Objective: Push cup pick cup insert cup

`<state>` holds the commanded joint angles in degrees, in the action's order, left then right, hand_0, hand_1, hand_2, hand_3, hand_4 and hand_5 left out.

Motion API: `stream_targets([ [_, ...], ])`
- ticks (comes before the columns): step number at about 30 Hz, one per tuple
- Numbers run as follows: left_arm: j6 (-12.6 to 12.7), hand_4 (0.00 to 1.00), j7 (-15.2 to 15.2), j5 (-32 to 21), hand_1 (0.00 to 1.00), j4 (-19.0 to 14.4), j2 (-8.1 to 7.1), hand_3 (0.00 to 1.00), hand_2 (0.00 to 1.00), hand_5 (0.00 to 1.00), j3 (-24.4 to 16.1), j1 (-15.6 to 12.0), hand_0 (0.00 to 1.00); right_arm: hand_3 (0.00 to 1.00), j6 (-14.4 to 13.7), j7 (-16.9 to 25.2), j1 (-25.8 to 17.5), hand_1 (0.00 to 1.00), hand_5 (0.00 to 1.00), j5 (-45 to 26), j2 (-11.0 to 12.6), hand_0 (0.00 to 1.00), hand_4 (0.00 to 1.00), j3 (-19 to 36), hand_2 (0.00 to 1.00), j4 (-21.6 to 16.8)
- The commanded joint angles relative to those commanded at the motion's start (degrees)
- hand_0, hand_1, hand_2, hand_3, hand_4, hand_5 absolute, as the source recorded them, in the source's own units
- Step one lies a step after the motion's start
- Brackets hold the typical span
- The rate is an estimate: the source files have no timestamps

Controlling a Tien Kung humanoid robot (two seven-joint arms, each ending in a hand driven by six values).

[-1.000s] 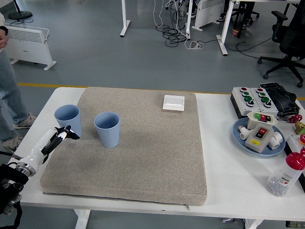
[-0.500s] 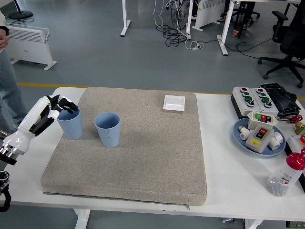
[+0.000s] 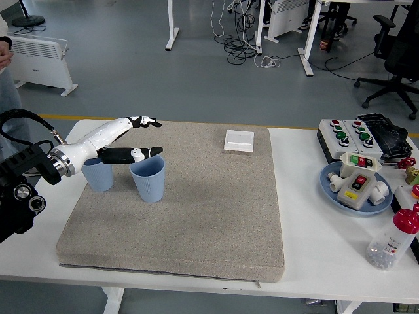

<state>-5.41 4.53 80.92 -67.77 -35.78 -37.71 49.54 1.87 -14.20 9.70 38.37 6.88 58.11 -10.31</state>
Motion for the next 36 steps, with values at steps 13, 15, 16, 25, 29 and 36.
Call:
stream_targets([
  [13, -4.70, 0.998, -5.10, 1.41, 0.942, 11.28, 6.41, 0.998, 0.998, 0.562, 10.18, 8.70, 0.947, 0.631, -0.12, 0.29, 0.19, 0.725, 0.585, -1.07, 0.15, 0.781, 0.309, -0.57, 0.732, 0.00],
  [15, -4.73, 0.998, -5.03, 1.54, 0.942, 12.50, 7.19, 0.998, 0.998, 0.562, 10.62, 9.32, 0.947, 0.631, -0.11, 0.27, 0.22, 0.725, 0.585, -0.96, 0.16, 0.781, 0.309, -0.54, 0.732, 0.00],
  [16, -4.84, 0.998, -5.10, 1.55, 0.942, 13.07, 7.54, 0.998, 0.998, 0.562, 11.02, 9.66, 0.947, 0.631, -0.10, 0.25, 0.24, 0.725, 0.585, -0.87, 0.17, 0.781, 0.309, -0.52, 0.732, 0.00],
  [25, -7.40, 0.914, -6.75, 2.61, 0.927, 18.59, 10.31, 0.979, 0.998, 0.306, 13.69, 11.64, 0.931, 0.631, -0.06, 0.09, 0.21, 0.725, 0.581, -0.66, 0.28, 0.781, 0.309, -0.71, 0.732, 0.00],
  [29, -8.15, 0.914, -7.31, 3.48, 0.927, 19.76, 10.92, 0.979, 0.998, 0.306, 13.97, 11.90, 0.931, 0.631, -0.07, 0.09, 0.23, 0.725, 0.581, -0.77, 0.30, 0.781, 0.309, -0.80, 0.732, 0.00],
  [36, -8.51, 0.701, -7.42, 4.96, 0.788, 20.50, 11.26, 0.796, 0.950, 0.015, 14.06, 11.98, 0.714, 0.631, -0.06, 0.14, 0.22, 0.724, 0.582, -0.81, 0.35, 0.782, 0.310, -0.81, 0.732, 0.00],
])
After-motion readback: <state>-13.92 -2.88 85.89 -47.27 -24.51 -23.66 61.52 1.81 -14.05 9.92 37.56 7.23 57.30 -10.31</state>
